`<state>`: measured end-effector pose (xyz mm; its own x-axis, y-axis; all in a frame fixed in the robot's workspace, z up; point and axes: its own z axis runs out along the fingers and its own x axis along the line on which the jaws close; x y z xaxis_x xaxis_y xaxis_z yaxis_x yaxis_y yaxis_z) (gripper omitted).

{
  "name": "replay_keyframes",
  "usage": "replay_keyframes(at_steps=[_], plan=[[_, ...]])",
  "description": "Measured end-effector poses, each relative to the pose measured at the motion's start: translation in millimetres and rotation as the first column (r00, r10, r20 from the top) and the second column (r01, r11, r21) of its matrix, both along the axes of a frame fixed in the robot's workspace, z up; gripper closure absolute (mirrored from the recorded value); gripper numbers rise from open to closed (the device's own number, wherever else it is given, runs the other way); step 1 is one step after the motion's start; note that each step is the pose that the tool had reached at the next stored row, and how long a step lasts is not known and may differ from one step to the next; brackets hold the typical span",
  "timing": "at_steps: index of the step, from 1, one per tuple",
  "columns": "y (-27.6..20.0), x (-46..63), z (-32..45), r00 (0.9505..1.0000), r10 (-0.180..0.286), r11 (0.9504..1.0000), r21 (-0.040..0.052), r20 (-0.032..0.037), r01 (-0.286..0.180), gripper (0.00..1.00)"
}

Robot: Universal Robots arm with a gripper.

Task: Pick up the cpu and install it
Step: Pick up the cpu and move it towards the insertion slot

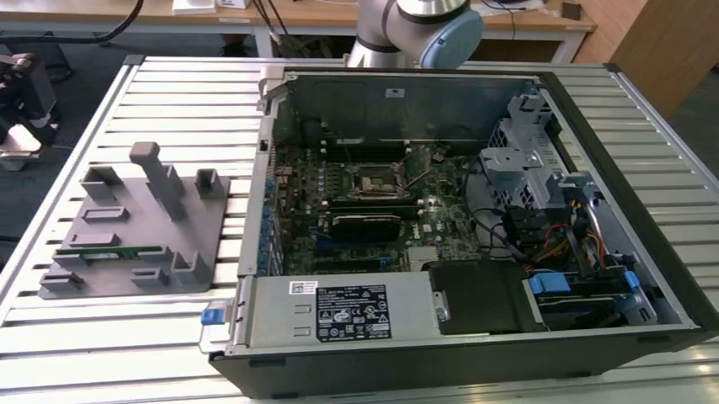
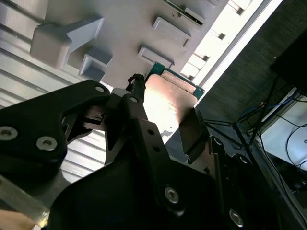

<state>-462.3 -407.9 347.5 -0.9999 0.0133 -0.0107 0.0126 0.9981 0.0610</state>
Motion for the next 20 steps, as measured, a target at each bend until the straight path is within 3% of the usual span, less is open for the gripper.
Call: replay_keyframes(at_steps=[20], plan=[[0.1,0.0,65.5,1.0000,0.000,1.0000,0.0031,-0.0001,0.000,0.47]])
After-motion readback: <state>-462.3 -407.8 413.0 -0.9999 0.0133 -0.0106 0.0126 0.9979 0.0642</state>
